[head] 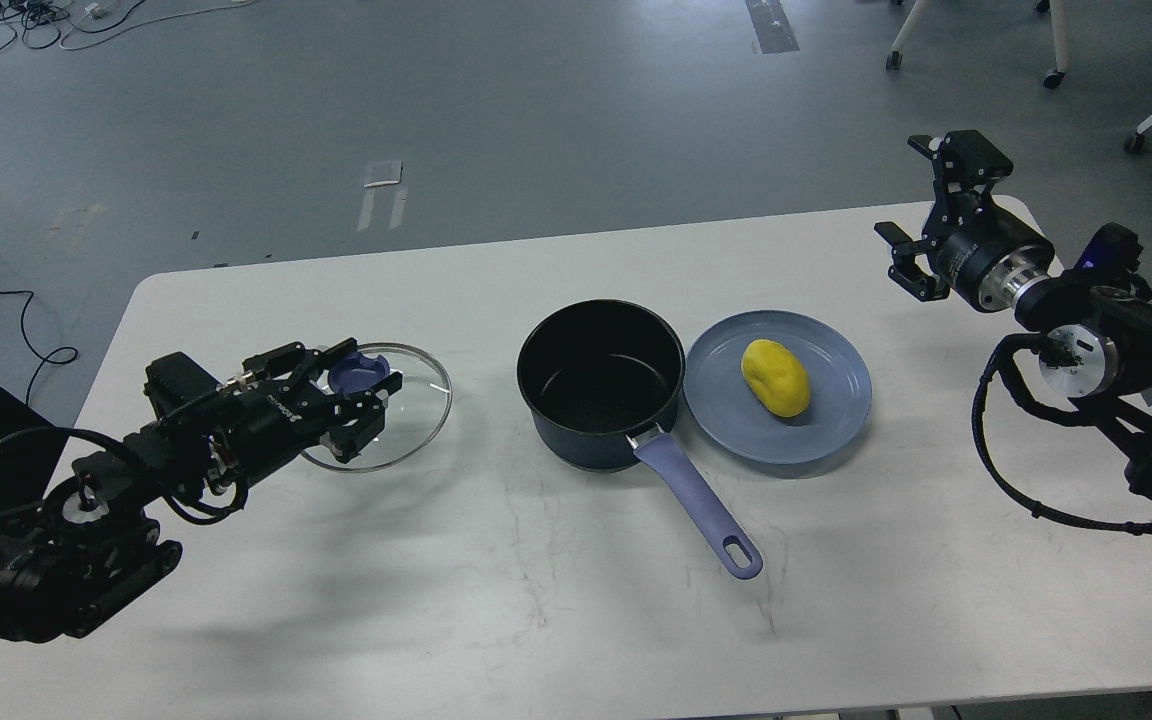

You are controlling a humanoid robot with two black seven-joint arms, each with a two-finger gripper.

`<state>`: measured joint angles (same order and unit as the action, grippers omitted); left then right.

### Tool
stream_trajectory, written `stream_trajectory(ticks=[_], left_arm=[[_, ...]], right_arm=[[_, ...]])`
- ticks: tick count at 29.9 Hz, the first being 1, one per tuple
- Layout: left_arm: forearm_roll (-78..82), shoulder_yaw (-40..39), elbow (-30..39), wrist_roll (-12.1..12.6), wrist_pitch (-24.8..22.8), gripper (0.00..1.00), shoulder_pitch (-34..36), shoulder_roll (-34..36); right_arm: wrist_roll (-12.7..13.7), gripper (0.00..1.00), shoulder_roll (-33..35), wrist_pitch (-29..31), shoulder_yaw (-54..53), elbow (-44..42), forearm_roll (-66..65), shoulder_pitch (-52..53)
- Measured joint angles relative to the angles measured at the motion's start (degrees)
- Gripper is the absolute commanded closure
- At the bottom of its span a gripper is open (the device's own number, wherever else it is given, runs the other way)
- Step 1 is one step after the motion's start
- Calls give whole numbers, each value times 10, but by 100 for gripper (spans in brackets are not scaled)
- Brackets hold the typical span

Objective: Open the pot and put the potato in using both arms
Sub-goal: 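Carry the lid toward the robot and lower it onto the table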

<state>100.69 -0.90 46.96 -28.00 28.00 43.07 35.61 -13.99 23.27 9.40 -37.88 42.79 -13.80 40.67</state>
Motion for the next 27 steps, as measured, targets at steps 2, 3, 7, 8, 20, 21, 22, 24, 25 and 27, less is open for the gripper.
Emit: stream_trajectory(ticks=[2,3,7,8,20,21,22,24,25,27], left_arm=[[0,0,-4,0,0,54,-5,-10],[0,0,-6,0,0,54,-6,-14],[-1,0,-10,0,0,54,-14,-24],[-1,0,-11,0,0,54,-14,-25],[-7,0,-38,0,0,44,-21,-59],[-8,0,-38,0,0,40,-21,-59],[-8,0,-38,0,0,38,-22,-60],[-13,0,-38,0,0,36,-22,-60],[-15,0,-38,0,0,36,-22,-59],[-18,0,-37,0,0,36,-23,-59]], right_arm=[[0,0,0,0,0,0,0,0],[0,0,0,0,0,0,0,0],[0,0,5,0,-2,-2,0,0],[0,0,7,0,-2,-2,1,0],[0,0,12,-1,-2,-3,1,-1],[0,0,12,-1,-2,-3,1,-1],[0,0,12,-1,-2,-3,1,-1],[0,0,12,-1,-2,-3,1,-1],[0,0,12,-1,-2,-3,1,-1],[0,0,12,-1,-2,-3,1,-1]])
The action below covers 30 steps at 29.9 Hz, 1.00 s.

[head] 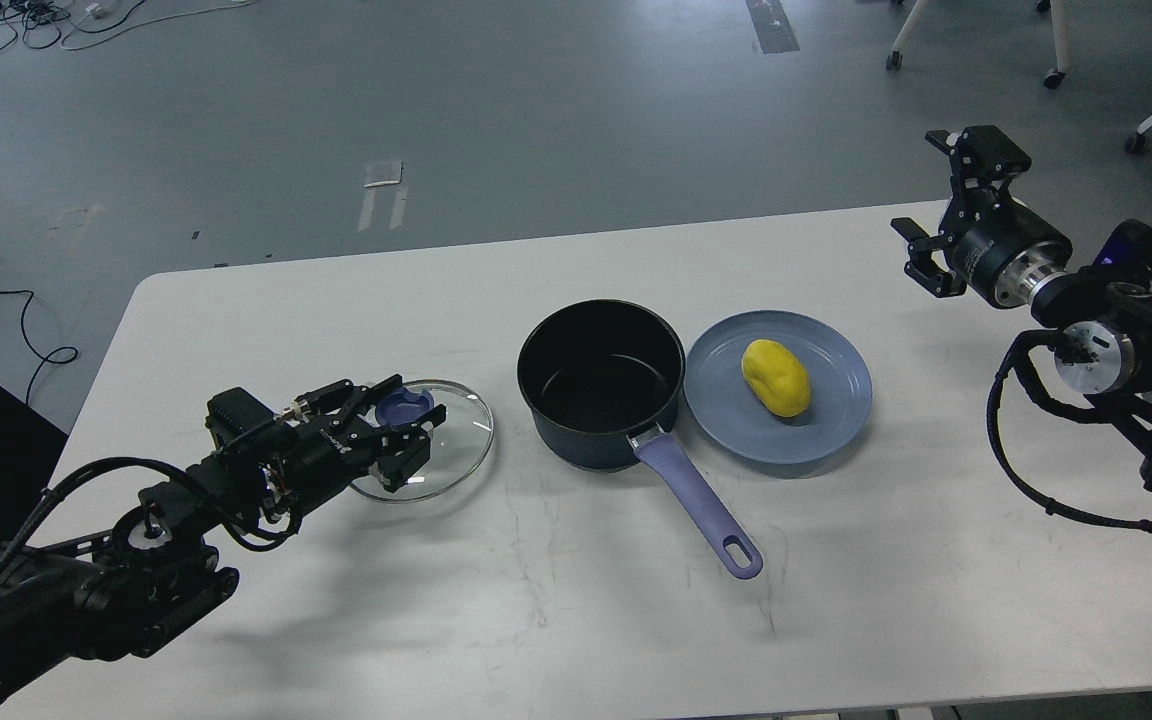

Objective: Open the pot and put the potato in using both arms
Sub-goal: 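Carry the lid toward the robot and lower it onto the table, then release the lid and raise the left gripper away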

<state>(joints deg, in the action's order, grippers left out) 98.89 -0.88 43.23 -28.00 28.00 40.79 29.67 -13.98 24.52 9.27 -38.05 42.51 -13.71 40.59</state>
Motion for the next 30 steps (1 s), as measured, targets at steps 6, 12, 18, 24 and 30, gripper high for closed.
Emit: stream_trajectory(ticks=[6,12,18,24,30], left_arm=[[-2,0,0,0,0,36,-6,0],[-2,0,0,0,0,7,-12,-7],[-7,-1,0,0,0,2,-12,-8],[-68,0,2,0,0,2,-11,-6],[-78,0,2,0,0,2,-11,-2]], right_arm=[[0,0,0,-19,0,-1,0,-1],[-1,0,1,-30,0,0,0,-1],[-1,0,6,-28,0,3,2,-1],[-1,0,6,-27,0,3,2,-1],[-1,0,6,-28,0,2,2,-1]])
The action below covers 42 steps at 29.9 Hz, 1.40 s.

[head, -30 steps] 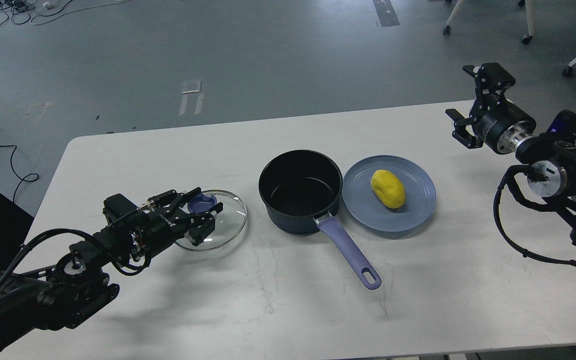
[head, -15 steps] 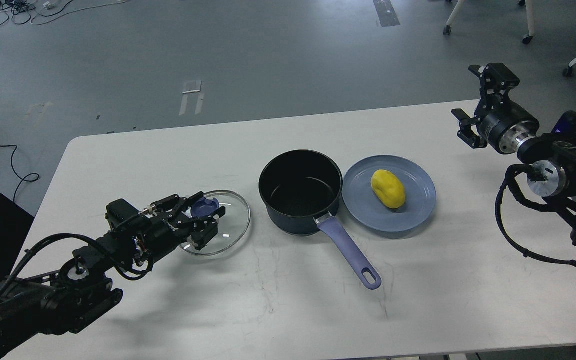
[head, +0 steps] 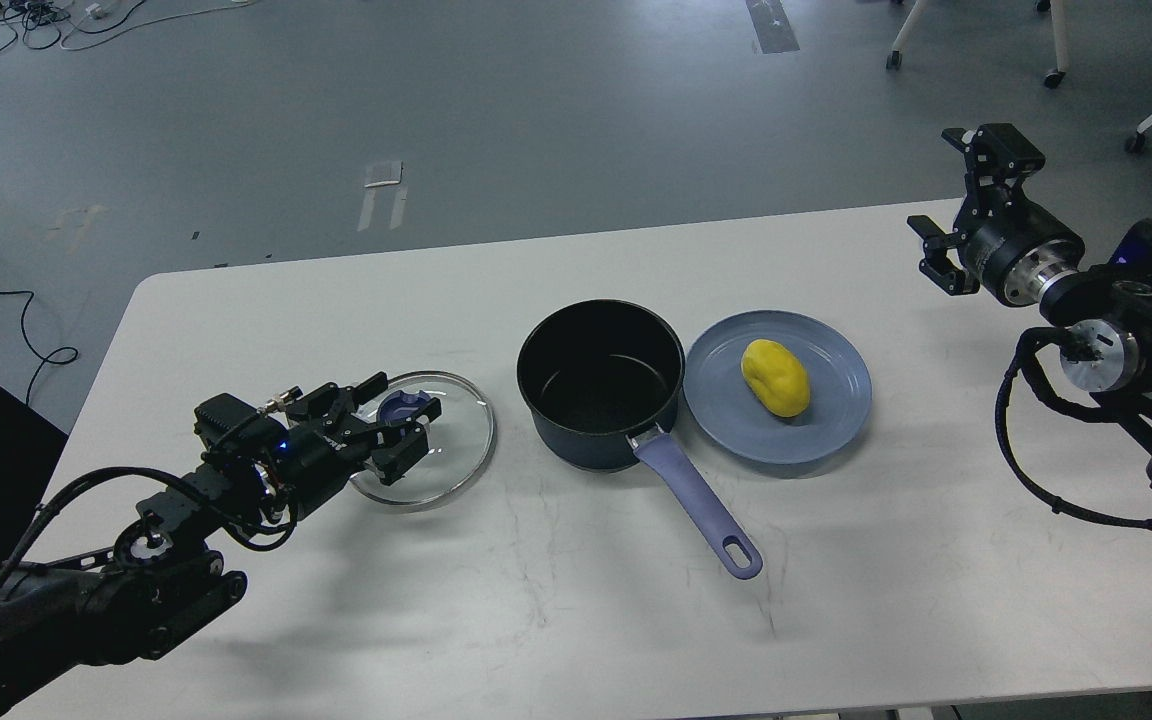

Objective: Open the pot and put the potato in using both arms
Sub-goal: 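Release the lid and raise the left gripper away, then reach the right gripper to the yellow potato and grasp it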

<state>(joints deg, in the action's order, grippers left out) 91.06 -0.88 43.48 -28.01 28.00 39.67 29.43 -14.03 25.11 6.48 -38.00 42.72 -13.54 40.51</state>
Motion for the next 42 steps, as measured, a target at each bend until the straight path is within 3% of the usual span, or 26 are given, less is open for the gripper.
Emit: stream_trajectory(ticks=[8,11,19,22,24,27,29,31,33,36,42], left_arm=[[-16,-3,9,0,0,2,9,16],[-46,-5,42,0,0,2,22,39],[-241,-24,139,0,-4,2,126,86],[-369,-50,148,0,-60,2,169,87],[-445,-68,149,0,-120,2,189,86],[-569,-102,149,0,-246,2,206,73],[-636,-124,146,0,-300,2,209,56],[-685,-137,144,9,-322,2,210,40],[-729,-143,143,53,-332,2,210,27],[-778,-146,143,96,-351,2,204,8],[-835,-172,141,109,-376,2,170,-34]], right_arm=[[1,0,0,0,0,0,0,0],[1,0,0,1,0,2,0,2],[-2,0,11,5,20,22,-10,13],[-4,0,38,6,28,60,-20,16],[-5,0,51,6,34,82,-44,16],[-12,0,65,6,50,106,-116,19],[-18,0,74,6,58,124,-167,21],[-23,0,87,6,70,147,-225,21],[-29,0,105,6,87,174,-303,24],[-34,0,120,2,111,200,-399,33],[-36,0,141,-2,214,211,-511,95]])
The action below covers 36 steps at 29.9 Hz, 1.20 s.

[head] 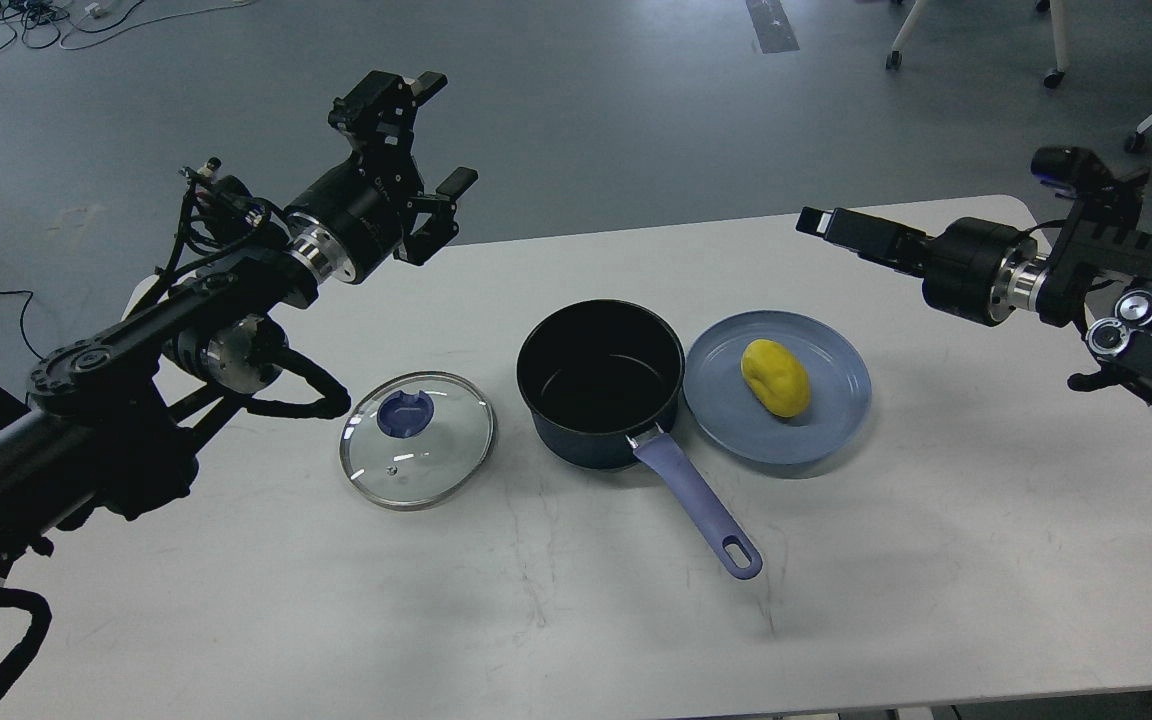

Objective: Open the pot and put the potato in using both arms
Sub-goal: 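Reach the right gripper to the yellow potato and grasp it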

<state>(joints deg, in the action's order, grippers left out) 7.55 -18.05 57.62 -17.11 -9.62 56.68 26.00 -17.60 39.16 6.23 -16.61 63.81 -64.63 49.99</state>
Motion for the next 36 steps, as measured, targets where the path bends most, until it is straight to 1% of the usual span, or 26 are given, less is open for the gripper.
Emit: stream_trajectory(ticks=[6,9,12,17,23,29,32,36], left_arm=[[-3,-19,-1,-1,3,2,-20,-16],[-2,-19,-1,-4,5,2,-22,-15],[-1,-19,-1,-5,6,2,-25,-12],[2,-19,-1,-10,7,2,-27,-11],[4,-19,-1,-22,8,2,-28,-11],[7,-18,-1,-24,12,2,-28,-11],[7,-17,0,-24,12,2,-28,-10],[7,-16,0,-25,11,2,-29,-8]], right_arm=[[0,1,-3,-34,87,-2,-9,17],[0,1,-4,-43,116,-5,-19,20],[0,2,-6,-44,128,-26,-47,21],[-9,4,-45,-45,143,-54,-82,20],[-13,5,-70,-50,203,-71,-98,59],[-22,10,-93,-53,231,-107,-128,72],[-27,11,-101,-54,234,-125,-142,74],[-30,13,-123,-54,246,-148,-145,74]])
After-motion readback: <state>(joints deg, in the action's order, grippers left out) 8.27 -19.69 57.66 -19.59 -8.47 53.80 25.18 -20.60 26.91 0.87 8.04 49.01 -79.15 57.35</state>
